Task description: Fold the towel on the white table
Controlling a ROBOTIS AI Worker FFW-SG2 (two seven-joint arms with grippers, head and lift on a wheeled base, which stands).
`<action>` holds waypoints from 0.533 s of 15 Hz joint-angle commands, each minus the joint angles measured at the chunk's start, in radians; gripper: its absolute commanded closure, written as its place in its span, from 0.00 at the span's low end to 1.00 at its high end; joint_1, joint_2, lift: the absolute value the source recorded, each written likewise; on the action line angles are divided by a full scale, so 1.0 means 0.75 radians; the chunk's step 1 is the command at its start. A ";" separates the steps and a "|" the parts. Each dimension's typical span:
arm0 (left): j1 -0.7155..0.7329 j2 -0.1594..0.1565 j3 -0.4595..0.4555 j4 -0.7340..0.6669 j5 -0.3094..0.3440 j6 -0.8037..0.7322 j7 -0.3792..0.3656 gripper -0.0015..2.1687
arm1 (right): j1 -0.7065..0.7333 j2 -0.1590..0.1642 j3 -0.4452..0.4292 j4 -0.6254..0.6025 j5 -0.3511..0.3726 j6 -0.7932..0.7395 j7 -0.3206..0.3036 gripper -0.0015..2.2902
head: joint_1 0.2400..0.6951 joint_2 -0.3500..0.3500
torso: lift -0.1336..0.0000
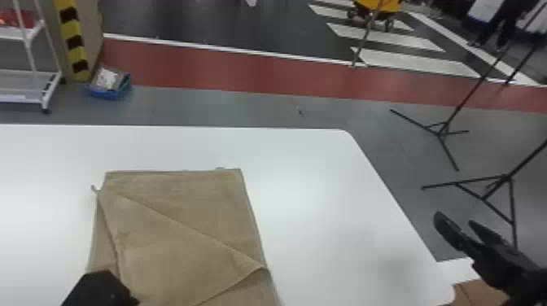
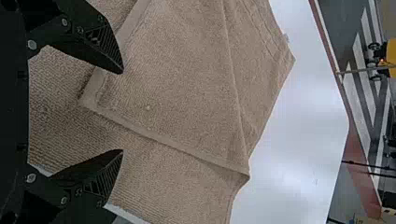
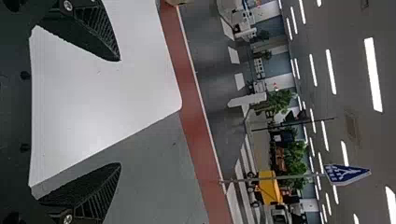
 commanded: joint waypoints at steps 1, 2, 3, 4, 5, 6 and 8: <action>-0.004 0.001 -0.010 0.014 -0.010 -0.001 0.018 0.15 | -0.019 0.011 -0.012 0.006 -0.001 0.020 0.009 0.03 | 1.00 0.00 | 0.06; -0.006 0.001 -0.012 0.018 -0.026 -0.001 0.026 0.15 | -0.021 0.011 -0.012 0.006 -0.001 0.020 0.013 0.03 | 1.00 0.00 | 0.06; -0.008 0.001 -0.014 0.020 -0.028 0.003 0.028 0.21 | -0.021 0.011 -0.014 0.006 -0.001 0.028 0.013 0.03 | 1.00 0.00 | 0.06; -0.008 0.001 -0.016 0.022 -0.028 0.003 0.036 0.21 | -0.023 0.013 -0.014 0.008 -0.001 0.028 0.013 0.03 | 1.00 0.00 | 0.06; -0.008 0.001 -0.019 0.026 -0.030 0.003 0.044 0.21 | -0.023 0.015 -0.018 0.008 -0.001 0.028 0.015 0.03 | 1.00 0.00 | 0.06; -0.010 0.001 -0.019 0.024 -0.028 0.003 0.049 0.22 | -0.023 0.015 -0.020 0.008 -0.001 0.028 0.015 0.03 | 1.00 0.00 | 0.06; -0.014 -0.001 -0.016 0.014 -0.016 0.020 0.051 0.25 | -0.023 0.017 -0.022 0.008 -0.003 0.033 0.017 0.03 | 1.00 0.00 | 0.06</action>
